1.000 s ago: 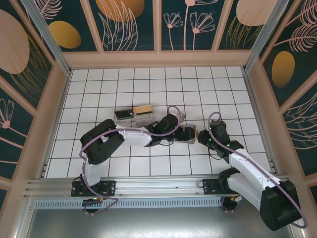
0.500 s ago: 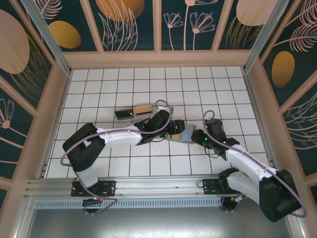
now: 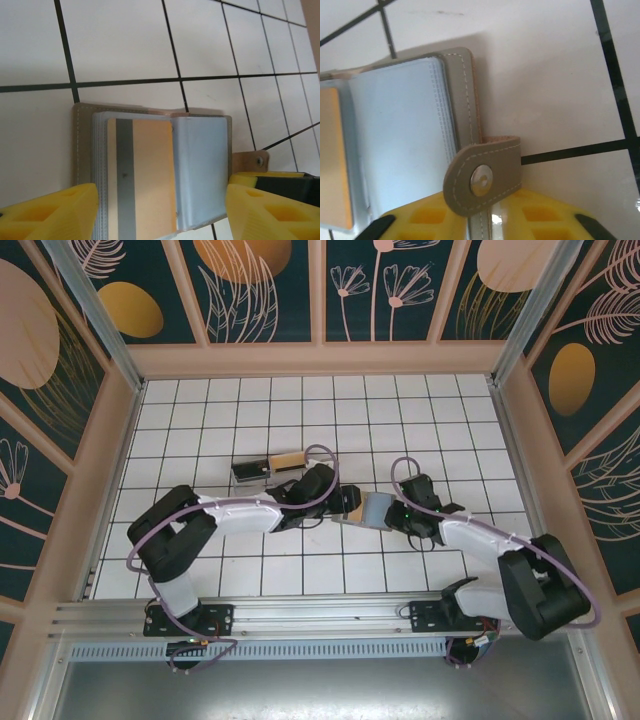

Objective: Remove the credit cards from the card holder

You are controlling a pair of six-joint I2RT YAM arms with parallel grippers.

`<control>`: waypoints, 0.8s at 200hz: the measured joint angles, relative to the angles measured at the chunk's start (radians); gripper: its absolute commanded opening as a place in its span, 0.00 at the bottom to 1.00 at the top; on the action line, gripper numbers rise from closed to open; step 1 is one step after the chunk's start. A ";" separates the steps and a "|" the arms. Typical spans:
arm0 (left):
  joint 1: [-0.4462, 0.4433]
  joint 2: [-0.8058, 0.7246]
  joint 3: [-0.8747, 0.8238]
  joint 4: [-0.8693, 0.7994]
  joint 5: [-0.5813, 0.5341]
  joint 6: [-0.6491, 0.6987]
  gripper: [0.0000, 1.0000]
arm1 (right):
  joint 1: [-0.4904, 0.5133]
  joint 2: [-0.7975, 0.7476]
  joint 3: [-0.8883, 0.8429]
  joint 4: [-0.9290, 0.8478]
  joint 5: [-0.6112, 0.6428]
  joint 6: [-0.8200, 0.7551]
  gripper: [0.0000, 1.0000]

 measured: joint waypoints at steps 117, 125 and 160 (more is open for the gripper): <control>0.010 0.066 0.014 -0.029 -0.017 0.043 0.18 | 0.000 -0.055 0.108 -0.029 0.031 -0.061 0.31; 0.010 0.068 0.021 -0.032 -0.025 0.046 0.18 | 0.005 -0.075 0.116 -0.028 0.029 -0.061 0.31; 0.010 0.074 0.028 -0.038 -0.037 0.046 0.18 | 0.034 -0.093 0.146 -0.013 0.021 -0.057 0.22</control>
